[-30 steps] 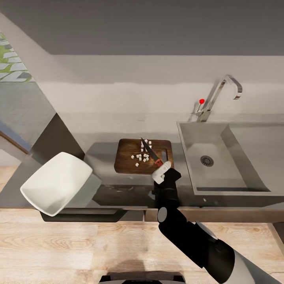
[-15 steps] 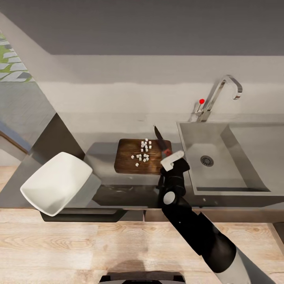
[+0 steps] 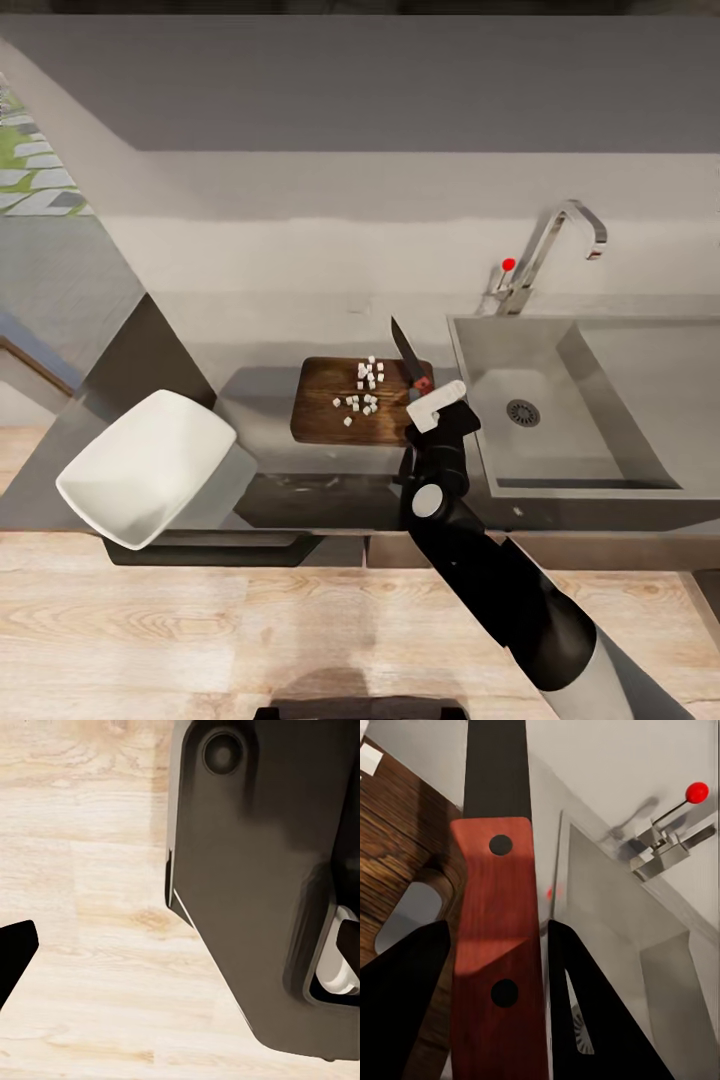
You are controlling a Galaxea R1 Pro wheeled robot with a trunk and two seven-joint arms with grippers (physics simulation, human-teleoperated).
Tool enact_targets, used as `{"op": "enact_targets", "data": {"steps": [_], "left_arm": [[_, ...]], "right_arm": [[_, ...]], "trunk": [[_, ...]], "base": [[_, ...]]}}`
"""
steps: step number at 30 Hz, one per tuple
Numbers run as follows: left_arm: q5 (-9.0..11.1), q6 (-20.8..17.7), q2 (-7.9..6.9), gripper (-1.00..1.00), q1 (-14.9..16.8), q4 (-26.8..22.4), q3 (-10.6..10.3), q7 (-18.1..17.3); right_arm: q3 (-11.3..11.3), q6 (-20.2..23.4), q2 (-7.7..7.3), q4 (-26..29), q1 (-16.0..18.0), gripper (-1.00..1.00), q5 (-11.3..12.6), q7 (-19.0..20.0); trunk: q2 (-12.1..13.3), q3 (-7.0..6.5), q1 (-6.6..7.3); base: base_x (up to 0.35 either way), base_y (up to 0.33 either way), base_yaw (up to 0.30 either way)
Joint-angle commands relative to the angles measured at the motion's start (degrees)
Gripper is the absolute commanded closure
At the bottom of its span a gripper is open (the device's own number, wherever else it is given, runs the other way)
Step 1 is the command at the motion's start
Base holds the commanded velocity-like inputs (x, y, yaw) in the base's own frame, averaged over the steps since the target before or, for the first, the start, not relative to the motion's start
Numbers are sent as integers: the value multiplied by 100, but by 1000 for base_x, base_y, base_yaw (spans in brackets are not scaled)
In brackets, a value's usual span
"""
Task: In the kitchen, take the Vidalia onion out of the sink, dice it on the chopping board with the paring knife, put the diced onion into the bowl on the countertop, then place both the paring knife and the chopping board into the sink.
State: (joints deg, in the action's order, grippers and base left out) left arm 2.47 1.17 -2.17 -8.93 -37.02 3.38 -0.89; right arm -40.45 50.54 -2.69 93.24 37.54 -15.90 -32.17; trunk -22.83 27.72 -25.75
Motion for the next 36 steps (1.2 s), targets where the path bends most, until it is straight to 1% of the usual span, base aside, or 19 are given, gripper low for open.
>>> {"op": "enact_targets", "data": {"steps": [1, 13, 15, 16, 18, 22, 25, 27, 30, 32, 36], "left_arm": [[26, 6, -1, -100, -3, -8, 5, -9], [34, 6, -3, -100, -3, -88, 5, -16], [34, 6, 3, -100, -3, -80, 5, -16], [38, 6, 5, -100, -3, -76, 5, -16], [40, 6, 14, -100, -3, -66, 5, -16], [38, 6, 39, -100, -3, -112, -3, -16], [35, 6, 39, -100, -3, -70, -9, -16], [39, 6, 34, -100, -3, -19, 1, -13], [42, 6, 26, -100, -3, 9, 10, -10], [43, 6, 14, -100, -3, 27, 13, -8], [43, 6, 7, -100, -3, 38, 14, -9]], "right_arm": [[-15, 26, -4, 1, 8, 100, 14, -35], [19, 3, -3, 1, 8, 100, 8, -35], [38, -129, 15, 1, 8, 100, 8, -37], [71, -242, 51, 1, 8, 100, 8, -41], [102, -334, 128, 1, 8, 100, 10, -47], [110, -374, 316, 16, 8, 100, 9, -70], [126, -390, 359, 18, 8, 100, 8, -65], [132, -399, 416, 19, 8, 100, 14, -56], [138, -457, 590, 19, 8, 100, 16, -53], [141, -496, 628, 19, 8, 100, 16, -53], [143, -516, 651, 19, 8, 100, 18, -53]], "trunk": [[-9, -2, -4], [-9, -113, -4], [-9, -131, -4], [-9, -140, -4], [-9, -159, -4], [-9, -195, -4], [-9, -223, -4], [-9, -241, -4], [-9, -269, -4], [-9, -287, -4], [-9, -323, -4]], "base": [[0, 0, 0], [0, 0, 0], [0, 0, 0], [0, 0, 0], [0, 0, 0], [0, 0, 0], [0, 0, 0], [0, 0, 0], [0, 0, 0], [0, 0, 0], [0, 0, 0]]}}
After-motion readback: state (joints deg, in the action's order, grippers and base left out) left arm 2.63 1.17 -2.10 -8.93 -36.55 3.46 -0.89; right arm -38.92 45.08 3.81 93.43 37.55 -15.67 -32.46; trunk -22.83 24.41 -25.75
